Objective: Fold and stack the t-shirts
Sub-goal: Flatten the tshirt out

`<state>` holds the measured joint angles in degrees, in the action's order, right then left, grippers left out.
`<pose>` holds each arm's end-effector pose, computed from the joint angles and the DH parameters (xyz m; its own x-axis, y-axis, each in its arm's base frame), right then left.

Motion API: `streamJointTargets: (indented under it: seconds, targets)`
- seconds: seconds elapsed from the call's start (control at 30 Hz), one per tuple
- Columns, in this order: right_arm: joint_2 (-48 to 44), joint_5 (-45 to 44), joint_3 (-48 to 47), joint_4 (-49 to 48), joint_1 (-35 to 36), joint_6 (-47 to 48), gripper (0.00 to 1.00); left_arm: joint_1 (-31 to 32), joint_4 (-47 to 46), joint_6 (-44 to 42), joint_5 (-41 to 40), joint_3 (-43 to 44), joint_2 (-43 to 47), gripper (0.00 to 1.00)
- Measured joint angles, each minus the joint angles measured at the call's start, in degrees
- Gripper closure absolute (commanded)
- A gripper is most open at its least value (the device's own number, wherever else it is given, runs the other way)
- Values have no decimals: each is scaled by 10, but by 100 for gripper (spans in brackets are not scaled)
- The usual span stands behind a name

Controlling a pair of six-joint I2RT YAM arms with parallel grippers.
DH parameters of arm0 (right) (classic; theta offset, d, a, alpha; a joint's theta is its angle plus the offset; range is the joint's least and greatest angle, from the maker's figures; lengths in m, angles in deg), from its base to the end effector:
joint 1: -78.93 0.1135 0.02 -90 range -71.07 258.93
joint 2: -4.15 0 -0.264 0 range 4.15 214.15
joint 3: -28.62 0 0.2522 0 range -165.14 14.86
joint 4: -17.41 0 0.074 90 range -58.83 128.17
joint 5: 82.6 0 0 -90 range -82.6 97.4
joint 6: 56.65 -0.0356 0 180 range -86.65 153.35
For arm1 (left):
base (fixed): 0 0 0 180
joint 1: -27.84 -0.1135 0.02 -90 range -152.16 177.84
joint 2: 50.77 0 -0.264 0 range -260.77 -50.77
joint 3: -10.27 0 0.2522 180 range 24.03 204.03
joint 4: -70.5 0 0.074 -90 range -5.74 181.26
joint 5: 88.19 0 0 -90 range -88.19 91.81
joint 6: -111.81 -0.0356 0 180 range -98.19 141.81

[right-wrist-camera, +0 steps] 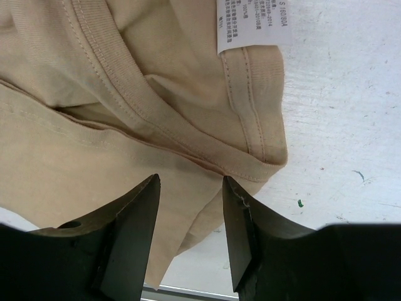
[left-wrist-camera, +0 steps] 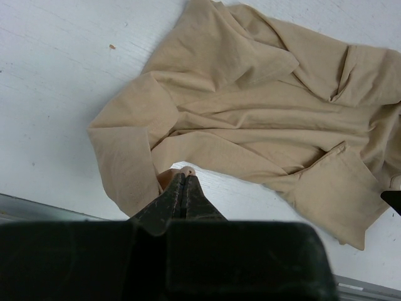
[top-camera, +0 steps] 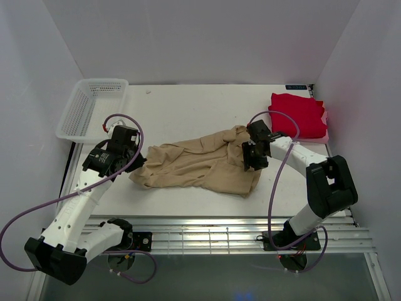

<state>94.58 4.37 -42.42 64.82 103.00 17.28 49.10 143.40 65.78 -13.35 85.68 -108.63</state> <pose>0.2775 0.1219 0.1931 -0.9139 -0.1055 -0.3920 -0.1408 0.9881 0.0624 0.1726 -0.0572 0.3239 -0.6985 -0.4473 -0.5586 -0.3801 0.8933 -0.2399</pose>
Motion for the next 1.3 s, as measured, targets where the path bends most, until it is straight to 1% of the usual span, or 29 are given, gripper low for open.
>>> streamJointTargets:
  seconds: [0.57, 0.6, 0.67, 0.7, 0.77, 0.8, 0.9, 1.0, 1.13, 1.3]
  targets:
    - [28, 0, 13, -2, 0, 0, 51, 0, 0, 0, 0, 0, 0, 100]
    - [28, -1, 14, -2, 0, 0, 55, 0, 0, 0, 0, 0, 0, 100]
    - [28, -1, 16, -3, 0, 2, 61, 0, 0, 0, 0, 0, 0, 100]
    - [28, -1, 16, -2, 0, 2, 68, 0, 0, 0, 0, 0, -1, 100]
    - [28, -2, 17, -3, 0, 3, 77, 0, 0, 0, 0, 0, -1, 100]
    - [28, -2, 17, -3, 0, 3, 83, 0, 0, 0, 0, 0, -2, 100]
    - [28, -3, 17, -3, 0, 3, 92, 0, 0, 0, 0, 0, -5, 100]
    - [28, -5, 14, 2, 0, 2, 92, 0, 0, 0, 0, 0, -9, 100]
    - [16, -7, -10, 33, 0, 3, 92, 0, -9, 0, -3, -9, -9, 100]
    - [-62, 2, -49, 77, 0, 13, 92, 0, -16, -2, -5, -79, -8, 100]
